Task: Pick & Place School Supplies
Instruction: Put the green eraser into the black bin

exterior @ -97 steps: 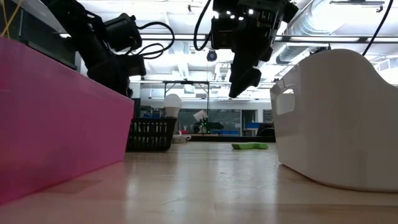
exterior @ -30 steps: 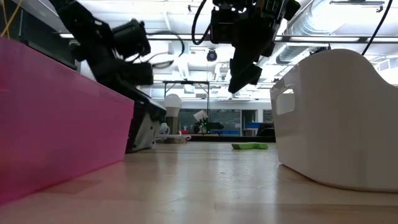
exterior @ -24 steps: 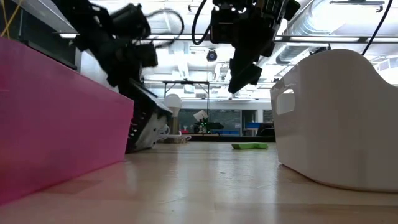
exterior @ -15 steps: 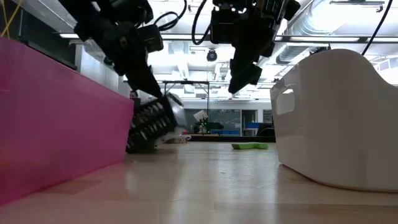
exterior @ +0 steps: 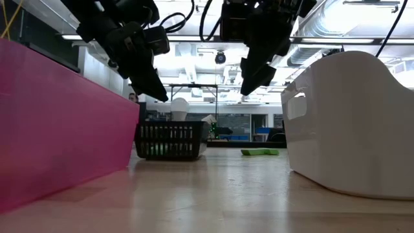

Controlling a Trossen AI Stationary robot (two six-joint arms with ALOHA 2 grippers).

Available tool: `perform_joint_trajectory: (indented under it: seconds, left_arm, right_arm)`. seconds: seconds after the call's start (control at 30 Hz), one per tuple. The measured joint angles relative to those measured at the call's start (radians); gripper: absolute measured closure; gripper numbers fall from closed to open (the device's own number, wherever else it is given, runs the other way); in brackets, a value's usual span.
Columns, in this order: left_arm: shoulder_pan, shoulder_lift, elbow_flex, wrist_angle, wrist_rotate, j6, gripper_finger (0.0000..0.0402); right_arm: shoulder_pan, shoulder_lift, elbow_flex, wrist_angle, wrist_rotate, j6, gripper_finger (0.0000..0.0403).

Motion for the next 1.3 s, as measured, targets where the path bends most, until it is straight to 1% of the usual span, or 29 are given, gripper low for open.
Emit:
perform_joint_trajectory:
  seconds: [0.2,0.27,0.37,0.43,0.57,0.77,0.9,1.07,1.2,1.3]
  left_arm:
    - [-0.020,0.000,0.000,0.000,-0.008,-0.003,0.0277]
    - [-0.031,0.000,0.000,0.000,-0.065,-0.007,0.0277]
    - [-0.042,0.000,0.000,0.000,-0.188,-0.023,0.0277]
    - [-0.043,0.000,0.000,0.000,-0.237,-0.027,0.0277]
    - [-0.043,-0.004,0.000,0.001,-0.250,-0.026,0.0277]
    - [-0.043,-0.008,0.000,0.003,-0.253,-0.022,0.0277]
    - [-0.043,-0.008,0.000,0.004,-0.294,-0.062,0.0277]
    - [-0.051,-0.008,0.000,0.008,-0.292,-0.086,0.0277]
    - [-0.068,-0.008,0.000,0.009,-0.291,-0.087,0.0277]
    - [-0.083,-0.008,0.000,0.013,-0.291,-0.078,0.0277]
  right_arm:
    - [0.000,0.000,0.000,0.000,0.002,0.000,0.0206]
    - [0.000,0.000,0.000,0.000,0.021,0.000,0.0206]
    - [0.000,0.000,0.000,-0.023,0.096,-0.007,0.0206]
    - [-0.007,0.000,0.000,-0.050,0.141,-0.007,0.0206]
    - [-0.043,0.000,0.000,-0.114,0.204,0.017,0.0206]
    - [-0.117,0.000,0.000,-0.262,0.326,0.147,0.0206]
    - [-0.176,0.000,-0.006,-0.366,0.342,0.294,0.0206]
    - [-0.230,0.001,-0.071,-0.369,0.339,0.476,0.0206]
    - [-0.252,0.002,-0.136,-0.336,0.334,0.566,0.0206]
    - [-0.252,0.002,-0.155,-0.335,0.337,0.627,0.0206]
